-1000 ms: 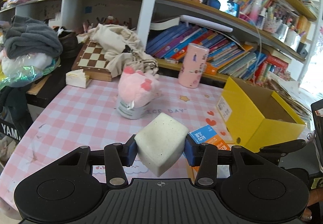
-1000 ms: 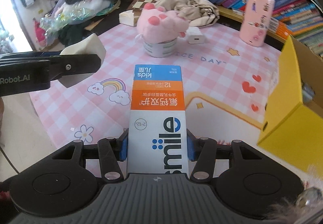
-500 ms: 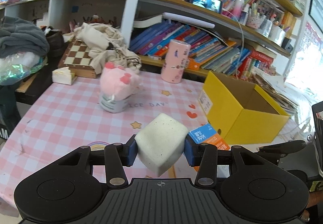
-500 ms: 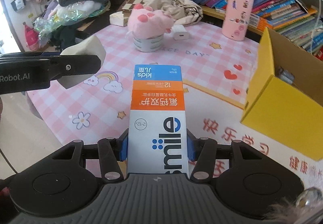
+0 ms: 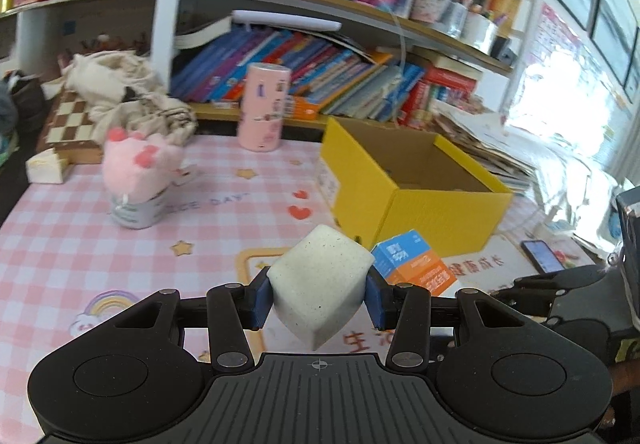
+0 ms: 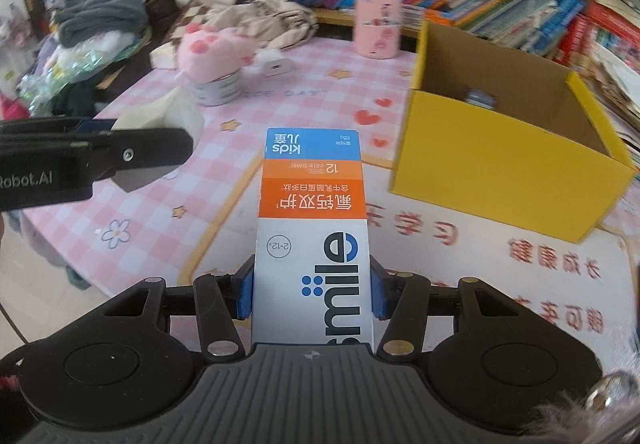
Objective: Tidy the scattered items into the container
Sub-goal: 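Carry the foam block and usmile box with both tools toward the yellow box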
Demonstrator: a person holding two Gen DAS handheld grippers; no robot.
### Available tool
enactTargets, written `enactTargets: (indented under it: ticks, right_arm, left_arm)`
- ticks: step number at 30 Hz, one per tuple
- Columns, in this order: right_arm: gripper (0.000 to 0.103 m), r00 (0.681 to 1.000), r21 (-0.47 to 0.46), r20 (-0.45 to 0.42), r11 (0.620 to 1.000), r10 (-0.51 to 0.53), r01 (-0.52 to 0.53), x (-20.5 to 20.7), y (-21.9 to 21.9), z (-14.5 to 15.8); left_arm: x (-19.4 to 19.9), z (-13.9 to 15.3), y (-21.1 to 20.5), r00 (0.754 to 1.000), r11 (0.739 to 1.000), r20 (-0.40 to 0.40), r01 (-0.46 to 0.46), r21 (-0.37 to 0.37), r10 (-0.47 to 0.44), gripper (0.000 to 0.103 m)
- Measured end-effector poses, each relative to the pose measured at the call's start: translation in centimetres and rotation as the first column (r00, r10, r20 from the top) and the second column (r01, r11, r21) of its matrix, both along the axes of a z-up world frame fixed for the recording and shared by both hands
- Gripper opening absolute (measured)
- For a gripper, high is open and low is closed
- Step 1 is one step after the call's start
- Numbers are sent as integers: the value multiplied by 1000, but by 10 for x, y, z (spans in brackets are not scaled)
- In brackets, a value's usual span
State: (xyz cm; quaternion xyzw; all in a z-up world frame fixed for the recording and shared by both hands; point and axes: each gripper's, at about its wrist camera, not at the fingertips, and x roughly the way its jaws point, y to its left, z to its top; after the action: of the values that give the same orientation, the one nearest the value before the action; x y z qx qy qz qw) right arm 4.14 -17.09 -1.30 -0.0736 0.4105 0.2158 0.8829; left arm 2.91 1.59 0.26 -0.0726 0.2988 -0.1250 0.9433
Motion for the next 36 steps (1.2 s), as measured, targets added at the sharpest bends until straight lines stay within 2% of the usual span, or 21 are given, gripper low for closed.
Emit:
enactTargets:
  ticks: [12, 20, 36]
  right_arm:
    - [50, 992, -16, 16, 992, -123, 124, -11, -39, 5]
    - [50, 976, -9, 21, 976, -218, 219, -14, -69, 8]
    - [50, 956, -1, 55, 957, -288, 289, -8, -121, 17]
  left_arm:
    - [12, 2, -35, 994, 994, 6, 112, -3, -112, 45]
    - [18, 4, -62, 982, 982, 6, 187, 10, -187, 45]
    - [39, 9, -116, 963, 963, 26, 267, 33, -268, 45]
